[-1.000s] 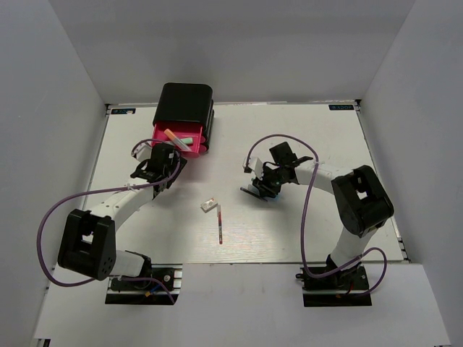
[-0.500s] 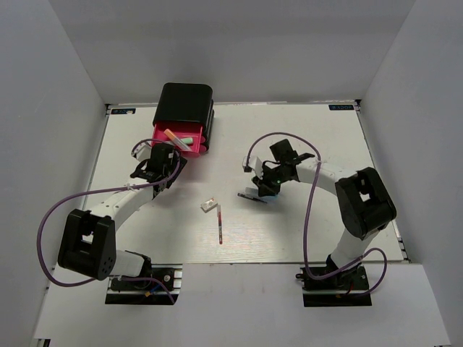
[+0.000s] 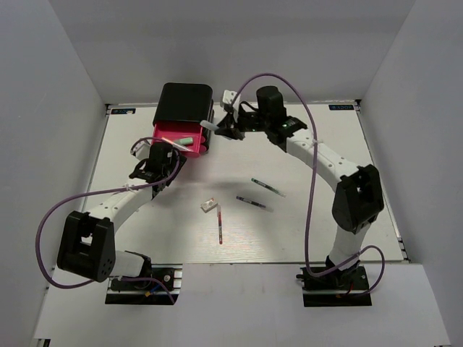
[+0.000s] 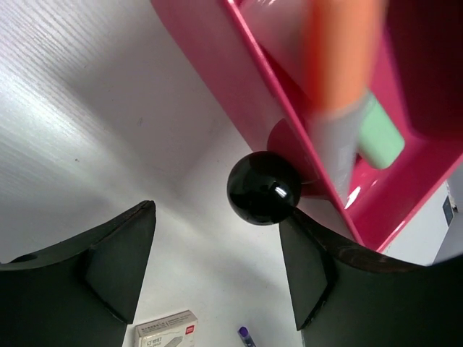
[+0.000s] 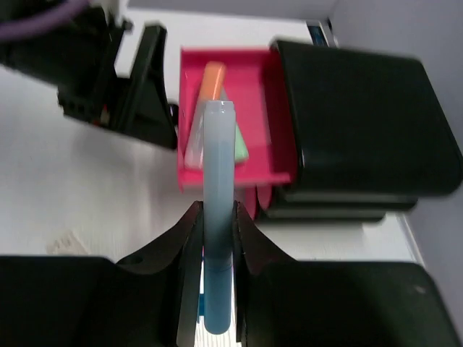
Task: Sort the stationery into containers
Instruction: Place the stationery in the drawer.
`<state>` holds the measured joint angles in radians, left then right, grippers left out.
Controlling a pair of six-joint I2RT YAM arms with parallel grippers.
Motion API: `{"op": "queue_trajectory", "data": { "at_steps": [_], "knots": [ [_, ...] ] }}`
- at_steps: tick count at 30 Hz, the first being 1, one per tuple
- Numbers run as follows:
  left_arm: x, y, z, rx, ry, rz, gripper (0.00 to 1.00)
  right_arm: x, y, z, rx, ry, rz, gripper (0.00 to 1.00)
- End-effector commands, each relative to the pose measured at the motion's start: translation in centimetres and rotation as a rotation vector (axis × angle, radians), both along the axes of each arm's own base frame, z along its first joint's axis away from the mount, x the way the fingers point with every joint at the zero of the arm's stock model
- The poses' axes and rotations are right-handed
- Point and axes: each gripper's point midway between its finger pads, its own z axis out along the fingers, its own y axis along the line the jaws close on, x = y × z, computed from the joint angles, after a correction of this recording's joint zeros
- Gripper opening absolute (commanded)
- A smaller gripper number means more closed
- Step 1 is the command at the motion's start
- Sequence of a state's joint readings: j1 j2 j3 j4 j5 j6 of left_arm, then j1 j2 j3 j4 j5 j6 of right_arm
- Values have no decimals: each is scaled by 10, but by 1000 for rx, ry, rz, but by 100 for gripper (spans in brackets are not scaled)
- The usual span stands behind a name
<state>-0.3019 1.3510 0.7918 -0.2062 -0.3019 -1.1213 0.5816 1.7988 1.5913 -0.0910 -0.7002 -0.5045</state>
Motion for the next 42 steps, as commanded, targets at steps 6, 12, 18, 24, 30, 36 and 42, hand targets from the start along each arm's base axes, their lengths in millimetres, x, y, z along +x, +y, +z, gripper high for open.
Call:
{"op": "queue_trajectory", "data": {
  "at_steps": [6,12,18,24,30,36,42],
  "knots": [
    [5,6,26,10,-83,8,79,-18,81,68,311,-42,126,0],
    [7,7,34,18,-101,10,79,-11,114,63,357,-36,118,0],
    [11,6,39,22,-110,5,79,13,130,52,398,-32,53,0],
    [10,7,33,35,-92,-1,79,40,145,18,380,-15,-30,0],
    [14,6,32,35,-92,-1,79,46,145,2,338,-11,-49,26],
    [23,1,39,34,-120,-19,79,41,131,18,355,-3,-58,54],
    [31,-5,42,25,-137,-39,78,23,115,57,404,53,-10,56]
  ]
}}
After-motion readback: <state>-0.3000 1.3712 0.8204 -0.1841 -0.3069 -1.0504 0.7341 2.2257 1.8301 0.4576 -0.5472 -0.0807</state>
